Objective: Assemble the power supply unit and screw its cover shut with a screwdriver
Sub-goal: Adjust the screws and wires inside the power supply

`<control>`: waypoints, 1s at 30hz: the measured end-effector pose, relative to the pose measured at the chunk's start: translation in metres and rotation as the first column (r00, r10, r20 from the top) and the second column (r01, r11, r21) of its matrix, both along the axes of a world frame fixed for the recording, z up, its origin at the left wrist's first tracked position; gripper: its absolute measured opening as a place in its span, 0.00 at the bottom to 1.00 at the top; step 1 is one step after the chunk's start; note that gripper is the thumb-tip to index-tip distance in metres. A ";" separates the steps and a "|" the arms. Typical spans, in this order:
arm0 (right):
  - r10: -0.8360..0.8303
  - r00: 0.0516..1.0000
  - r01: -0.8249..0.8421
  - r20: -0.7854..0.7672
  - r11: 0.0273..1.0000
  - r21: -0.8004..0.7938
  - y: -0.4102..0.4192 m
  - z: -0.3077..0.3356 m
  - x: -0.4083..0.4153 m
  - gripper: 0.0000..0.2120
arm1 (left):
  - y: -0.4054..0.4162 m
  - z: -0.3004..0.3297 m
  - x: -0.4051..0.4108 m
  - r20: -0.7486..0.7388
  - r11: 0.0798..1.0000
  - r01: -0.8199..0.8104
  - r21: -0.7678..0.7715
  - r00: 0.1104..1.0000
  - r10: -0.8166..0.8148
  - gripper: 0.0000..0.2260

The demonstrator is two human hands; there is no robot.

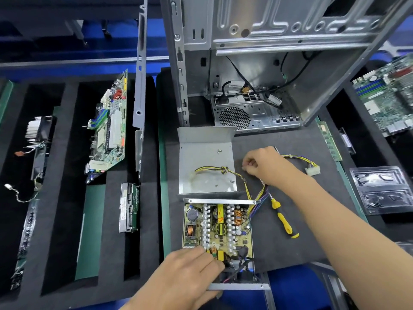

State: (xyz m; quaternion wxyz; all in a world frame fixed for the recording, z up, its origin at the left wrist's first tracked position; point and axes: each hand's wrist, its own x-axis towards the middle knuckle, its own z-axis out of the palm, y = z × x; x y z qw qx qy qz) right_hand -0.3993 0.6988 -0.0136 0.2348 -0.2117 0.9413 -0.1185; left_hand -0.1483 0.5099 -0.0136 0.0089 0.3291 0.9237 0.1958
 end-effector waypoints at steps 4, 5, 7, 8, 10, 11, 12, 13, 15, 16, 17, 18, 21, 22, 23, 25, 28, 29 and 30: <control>-0.054 0.998 0.056 0.034 0.997 -0.053 0.003 -0.003 -0.002 0.08 | 0.000 -0.004 -0.001 -0.023 1.000 -0.011 0.011 1.000 0.011 0.11; -0.059 0.998 0.062 0.032 0.994 -0.092 0.002 -0.003 -0.002 0.06 | 0.000 -0.005 -0.001 -0.024 1.000 -0.014 0.016 1.000 0.014 0.11; 0.003 1.000 0.001 0.030 0.989 -0.145 -0.004 -0.002 0.003 0.07 | 0.000 -0.007 0.000 -0.032 1.000 -0.015 0.024 0.999 0.016 0.11; 0.061 0.997 -0.055 0.044 0.990 -0.131 -0.007 -0.003 0.006 0.11 | 0.001 -0.008 0.000 -0.031 1.000 -0.012 0.028 0.999 0.013 0.11; 0.155 0.986 -0.150 0.068 0.986 -0.072 -0.014 -0.007 0.014 0.16 | 0.001 -0.008 0.000 -0.022 0.999 -0.014 0.029 1.000 0.015 0.11; 0.184 0.981 -0.181 0.061 0.982 -0.059 -0.017 -0.008 0.016 0.15 | 0.000 -0.007 0.000 -0.020 1.000 -0.018 0.023 1.000 0.019 0.12; 0.192 0.981 -0.189 0.038 0.980 -0.065 -0.016 -0.010 0.015 0.13 | 0.000 -0.007 -0.001 -0.017 1.000 -0.018 0.018 1.000 0.019 0.11; 0.181 0.983 -0.180 0.007 0.981 -0.067 -0.014 -0.010 0.013 0.11 | 0.000 -0.007 -0.001 -0.018 1.000 -0.021 0.016 1.000 0.021 0.11; 0.130 0.991 -0.131 -0.043 0.991 -0.034 -0.008 -0.008 0.006 0.08 | 0.000 -0.007 0.000 -0.017 0.999 -0.035 0.019 0.999 0.035 0.13; 0.098 0.994 -0.098 -0.043 0.995 -0.005 -0.005 -0.007 0.002 0.09 | 0.000 -0.007 0.000 -0.019 0.998 -0.052 0.021 0.998 0.053 0.15; 0.068 0.997 -0.067 -0.032 0.998 0.019 -0.004 -0.005 -0.001 0.11 | 0.001 -0.006 0.000 -0.024 0.998 -0.066 0.020 0.997 0.067 0.18; 0.033 0.999 -0.033 -0.027 0.999 0.014 -0.004 -0.005 -0.003 0.13 | 0.001 -0.006 0.000 -0.031 0.997 -0.070 0.018 0.997 0.070 0.18; -0.111 0.991 0.095 -0.074 0.977 -0.188 -0.017 -0.010 -0.005 0.11 | 0.001 -0.007 -0.002 -0.053 0.999 -0.047 0.013 0.997 0.047 0.10; -0.139 0.987 0.114 -0.084 0.960 -0.256 -0.025 -0.013 -0.005 0.09 | 0.002 -0.007 -0.002 -0.053 0.999 -0.040 0.014 0.998 0.041 0.09; -0.152 0.985 0.119 -0.087 0.947 -0.299 -0.033 -0.016 -0.005 0.08 | 0.002 -0.007 -0.002 -0.047 0.999 -0.033 0.018 0.998 0.034 0.08; -0.146 0.984 0.105 -0.104 0.940 -0.323 -0.047 -0.023 -0.006 0.08 | 0.002 -0.007 -0.002 -0.036 0.999 -0.031 0.023 0.999 0.032 0.08; -0.158 0.978 0.101 -0.138 0.931 -0.351 -0.057 -0.032 -0.006 0.07 | 0.001 -0.006 -0.002 -0.025 0.999 -0.029 0.022 0.999 0.029 0.08; -0.165 0.976 0.104 -0.140 0.925 -0.365 -0.057 -0.033 -0.006 0.06 | 0.001 -0.005 -0.002 -0.022 0.999 -0.033 0.025 0.999 0.033 0.08; -0.167 0.976 0.104 -0.139 0.920 -0.377 -0.058 -0.034 -0.007 0.05 | 0.001 -0.005 -0.002 -0.018 0.999 -0.034 0.028 0.999 0.034 0.08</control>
